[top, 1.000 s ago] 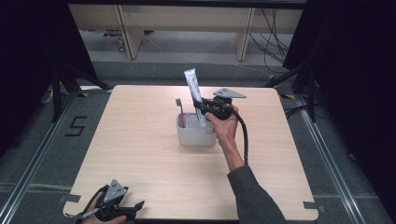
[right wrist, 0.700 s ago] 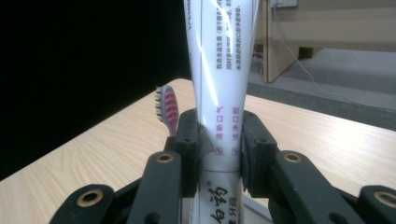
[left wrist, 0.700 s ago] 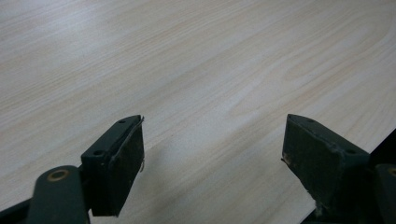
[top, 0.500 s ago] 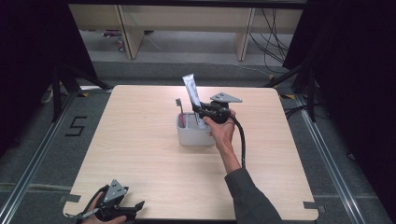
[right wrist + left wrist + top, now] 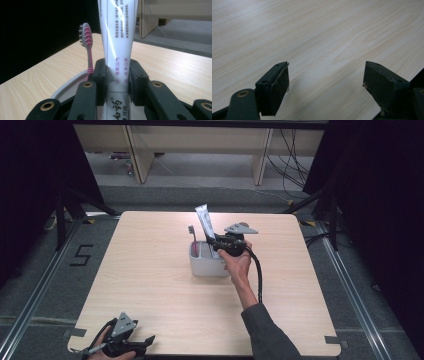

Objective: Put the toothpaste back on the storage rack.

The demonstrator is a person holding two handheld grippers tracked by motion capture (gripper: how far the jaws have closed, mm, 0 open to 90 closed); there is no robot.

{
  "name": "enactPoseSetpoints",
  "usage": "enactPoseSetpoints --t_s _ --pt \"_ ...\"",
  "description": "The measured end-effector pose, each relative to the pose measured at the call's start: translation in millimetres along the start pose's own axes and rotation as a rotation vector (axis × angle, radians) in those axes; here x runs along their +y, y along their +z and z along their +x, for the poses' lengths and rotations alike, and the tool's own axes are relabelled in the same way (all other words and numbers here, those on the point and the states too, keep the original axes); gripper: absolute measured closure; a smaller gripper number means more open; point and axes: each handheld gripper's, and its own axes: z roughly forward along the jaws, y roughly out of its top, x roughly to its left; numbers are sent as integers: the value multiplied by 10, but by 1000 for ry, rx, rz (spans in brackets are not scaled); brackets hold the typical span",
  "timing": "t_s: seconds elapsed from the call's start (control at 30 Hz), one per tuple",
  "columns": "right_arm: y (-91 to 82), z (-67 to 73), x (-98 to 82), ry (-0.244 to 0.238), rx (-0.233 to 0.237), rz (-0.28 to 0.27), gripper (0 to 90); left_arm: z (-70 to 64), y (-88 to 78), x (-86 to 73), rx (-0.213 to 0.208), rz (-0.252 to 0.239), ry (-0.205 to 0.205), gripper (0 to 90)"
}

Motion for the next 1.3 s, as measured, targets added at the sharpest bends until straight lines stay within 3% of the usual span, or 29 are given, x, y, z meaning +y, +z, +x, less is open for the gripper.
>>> enactPoseSetpoints --t_s 0.27,0.3,0.37,0.43,0.47,0.53,0.73,0.8,0.83,0.87,0.9,0.93,1.0,1.03,1.07,1.1,1.17,1.3 --pt "12 20 -41 15 -12 26 714 0 -1 -3 -1 -5 -3 201" --pt "21 -1 -43 -17 -13 20 714 2 3 0 1 -10 1 201" --pt "30 -9 -55 -24 -15 22 712 1 -1 1 -2 1 3 201" --pt "28 0 -72 9 -14 41 711 -3 -3 -5 -1 2 0 201" --pt "29 -17 -76 -13 -17 27 710 0 0 -3 -1 -4 0 201" --pt "28 -15 -83 -2 3 41 708 -1 1 3 -5 2 2 201" --pt "-7 -1 -116 -15 1 61 694 -5 -2 0 -2 -2 2 201" --pt "-33 -2 -112 -31 0 58 654 -4 7 -11 0 -15 -3 201" --pt "-56 18 -104 -9 14 68 674 -2 -7 -1 -1 -3 -2 201" --pt "-91 22 -97 -23 14 46 701 0 -5 0 -1 -6 -3 201" --pt "-114 31 -85 -6 21 36 698 -1 -4 0 -1 -6 -4 201" --pt "-135 21 -69 -35 23 34 694 -4 -7 -2 -1 -4 -4 201" --pt "-192 31 -52 -29 18 55 672 1 -4 -3 10 -2 1 201" --pt "-210 20 -49 -49 24 55 668 3 -7 0 6 -3 1 201" --pt "-245 31 -54 -32 15 64 660 -3 2 -1 5 -10 -8 201" --pt "-270 18 -61 -58 13 61 649 -5 -4 -2 -3 -4 -6 201" --pt "-323 18 -73 -32 12 74 630 -4 -1 -10 -7 -6 -1 201" --pt "-424 -13 -76 -43 21 64 603 -4 0 -7 -4 -4 -1 201"
